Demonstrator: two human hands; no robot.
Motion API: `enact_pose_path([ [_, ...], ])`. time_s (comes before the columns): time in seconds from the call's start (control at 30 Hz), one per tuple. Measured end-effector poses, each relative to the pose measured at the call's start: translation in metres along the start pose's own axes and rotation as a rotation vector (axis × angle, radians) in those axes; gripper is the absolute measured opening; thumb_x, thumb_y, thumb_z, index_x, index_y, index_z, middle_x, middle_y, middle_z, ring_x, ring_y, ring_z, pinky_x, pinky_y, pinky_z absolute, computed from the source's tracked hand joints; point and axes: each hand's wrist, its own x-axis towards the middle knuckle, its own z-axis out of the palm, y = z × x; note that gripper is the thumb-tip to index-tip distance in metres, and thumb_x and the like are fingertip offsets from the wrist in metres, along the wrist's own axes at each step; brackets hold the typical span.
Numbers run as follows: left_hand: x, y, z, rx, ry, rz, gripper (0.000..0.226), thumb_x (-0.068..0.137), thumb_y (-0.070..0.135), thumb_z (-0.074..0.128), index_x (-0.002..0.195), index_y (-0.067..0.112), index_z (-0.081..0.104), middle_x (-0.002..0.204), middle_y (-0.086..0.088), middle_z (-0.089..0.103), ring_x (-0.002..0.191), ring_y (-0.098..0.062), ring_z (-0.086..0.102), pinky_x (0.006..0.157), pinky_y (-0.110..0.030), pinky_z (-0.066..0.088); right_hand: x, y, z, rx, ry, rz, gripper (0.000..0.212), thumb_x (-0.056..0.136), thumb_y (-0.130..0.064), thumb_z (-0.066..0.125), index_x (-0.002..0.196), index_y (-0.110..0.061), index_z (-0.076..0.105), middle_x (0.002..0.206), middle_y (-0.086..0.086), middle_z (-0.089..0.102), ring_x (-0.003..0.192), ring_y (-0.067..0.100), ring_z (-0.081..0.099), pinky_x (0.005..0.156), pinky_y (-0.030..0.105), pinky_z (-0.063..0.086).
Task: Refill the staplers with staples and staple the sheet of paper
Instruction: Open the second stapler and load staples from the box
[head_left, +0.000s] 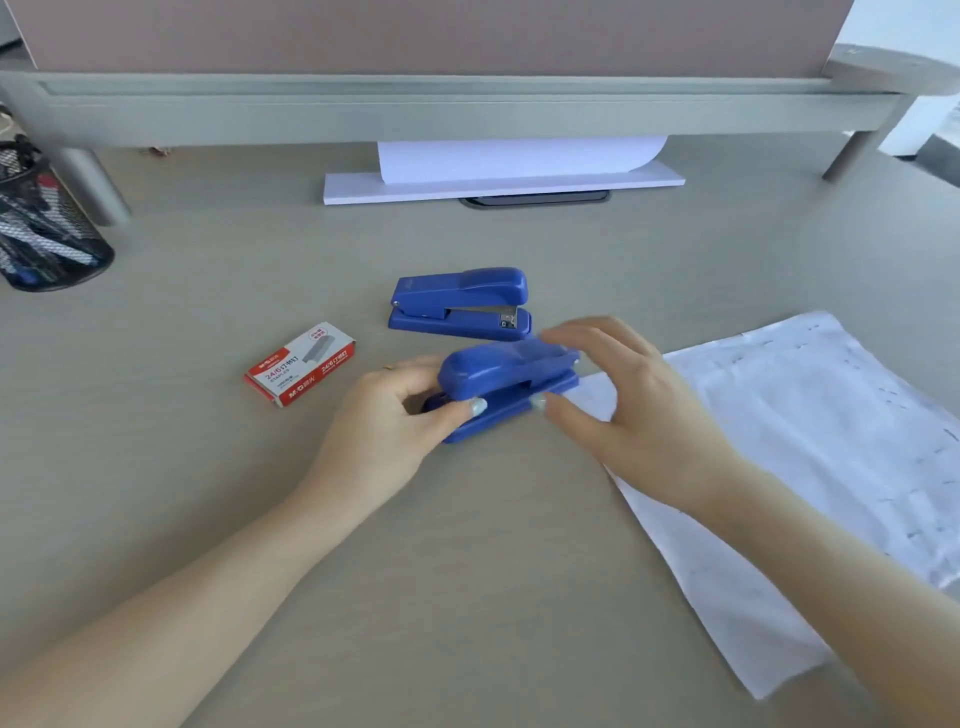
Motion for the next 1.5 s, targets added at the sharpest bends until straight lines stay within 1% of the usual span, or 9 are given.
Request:
enact_pose_path([
  [0.2, 0.005, -0.006, -0.005, 0.129, -0.053, 0.058, 0.02, 0.079, 0.017, 0.062, 0.093, 0.026, 0.073, 0.106, 0.032, 0.062, 0.123, 0.0, 0.043, 0.107, -0.031, 0.034, 0.03, -0.024, 0.038, -0.076, -0.139, -0.14, 0.049, 0.074, -0.058, 0.047, 0.109, -0.027, 0.059, 0.099, -0.009, 0.065, 0.089, 0.013, 0.056, 0.091, 0.028, 0.037],
  [0.4, 0.005, -0.004, -0.006, 0.093, -0.029, 0.059, 0.032, 0.079, 0.01, 0.062, 0.082, 0.041, 0.066, 0.095, 0.039, 0.058, 0.1, 0.023, 0.045, 0.076, 0.002, 0.036, 0.028, -0.015, 0.047, 0.02, -0.036, -0.18, 0.03, 0.076, -0.055, 0.053, 0.092, -0.029, 0.059, 0.086, -0.013, 0.058, 0.078, 0.007, 0.05, 0.086, 0.024, 0.033],
  [0.6, 0.012, -0.007, -0.01, 0.21, -0.041, 0.069, 0.016, 0.081, 0.018, 0.061, 0.088, 0.026, 0.073, 0.103, 0.023, 0.062, 0.1, 0.004, 0.054, 0.077, -0.01, 0.042, 0.03, -0.019, 0.052, 0.092, 0.008, -0.124, 0.03, 0.074, -0.052, 0.058, 0.09, -0.027, 0.063, 0.086, -0.015, 0.061, 0.08, 0.001, 0.05, 0.087, 0.02, 0.032],
  [0.8, 0.013, -0.006, -0.009, 0.253, -0.01, 0.052, 0.013, 0.08, 0.023, 0.066, 0.09, 0.024, 0.074, 0.096, 0.029, 0.059, 0.093, 0.02, 0.05, 0.077, 0.004, 0.032, 0.044, -0.023, 0.015, 0.693, 0.136, 0.176, 0.014, 0.083, -0.038, 0.055, 0.081, -0.026, 0.061, 0.066, -0.018, 0.057, 0.066, -0.002, 0.052, 0.065, 0.01, 0.04],
  [0.97, 0.011, -0.006, -0.01, 0.276, -0.049, 0.066, 0.012, 0.083, 0.022, 0.063, 0.085, 0.016, 0.073, 0.084, -0.012, 0.067, 0.087, -0.019, 0.055, 0.077, -0.02, 0.039, 0.052, -0.007, 0.0, 1.107, 0.357, 0.454, 0.029, 0.087, -0.047, 0.042, 0.072, -0.029, 0.06, 0.07, -0.009, 0.054, 0.071, 0.013, 0.05, 0.074, 0.03, 0.041],
  [1.13, 0.009, -0.002, -0.011, 0.274, -0.041, 0.065, 0.012, 0.084, 0.02, 0.062, 0.087, 0.017, 0.073, 0.087, -0.02, 0.064, 0.083, -0.014, 0.048, 0.08, 0.006, 0.026, 0.043, 0.031, -0.014, 1.551, 0.455, 0.647, 0.036, 0.096, -0.042, 0.033, 0.081, -0.015, 0.052, 0.077, -0.002, 0.056, 0.092, 0.021, 0.065, 0.097, 0.037, 0.047],
  [1.27, 0.01, -0.004, -0.01, 0.284, -0.03, 0.064, 0.011, 0.084, 0.022, 0.062, 0.084, 0.02, 0.072, 0.087, -0.019, 0.065, 0.082, -0.011, 0.045, 0.08, 0.005, 0.027, 0.044, 0.043, -0.021, 1.472, 0.574, 0.732, 0.024, 0.097, -0.02, 0.037, 0.091, -0.01, 0.058, 0.091, 0.003, 0.064, 0.09, 0.022, 0.067, 0.076, 0.033, 0.056],
  [1.4, 0.009, -0.008, -0.009, 0.342, -0.017, 0.102, 0.011, 0.085, 0.026, 0.06, 0.083, 0.021, 0.07, 0.07, -0.005, 0.059, 0.086, -0.018, 0.055, 0.083, -0.035, 0.046, 0.043, 0.064, -0.025, 0.892, 0.517, 0.736, 0.024, 0.088, -0.001, 0.044, 0.096, -0.017, 0.061, 0.088, -0.003, 0.065, 0.087, 0.015, 0.064, 0.078, 0.025, 0.055],
  [1.5, 0.008, -0.005, -0.014, 0.454, -0.026, 0.127, 0.025, 0.084, 0.035, 0.059, 0.102, 0.022, 0.069, 0.108, 0.005, 0.067, 0.112, -0.013, 0.052, 0.092, -0.023, 0.038, 0.039, 0.075, -0.023, 0.466, 0.292, 0.592, 0.046, 0.082, 0.005, 0.028, 0.083, -0.028, 0.061, 0.091, -0.004, 0.067, 0.095, 0.016, 0.058, 0.074, 0.027, 0.041],
])
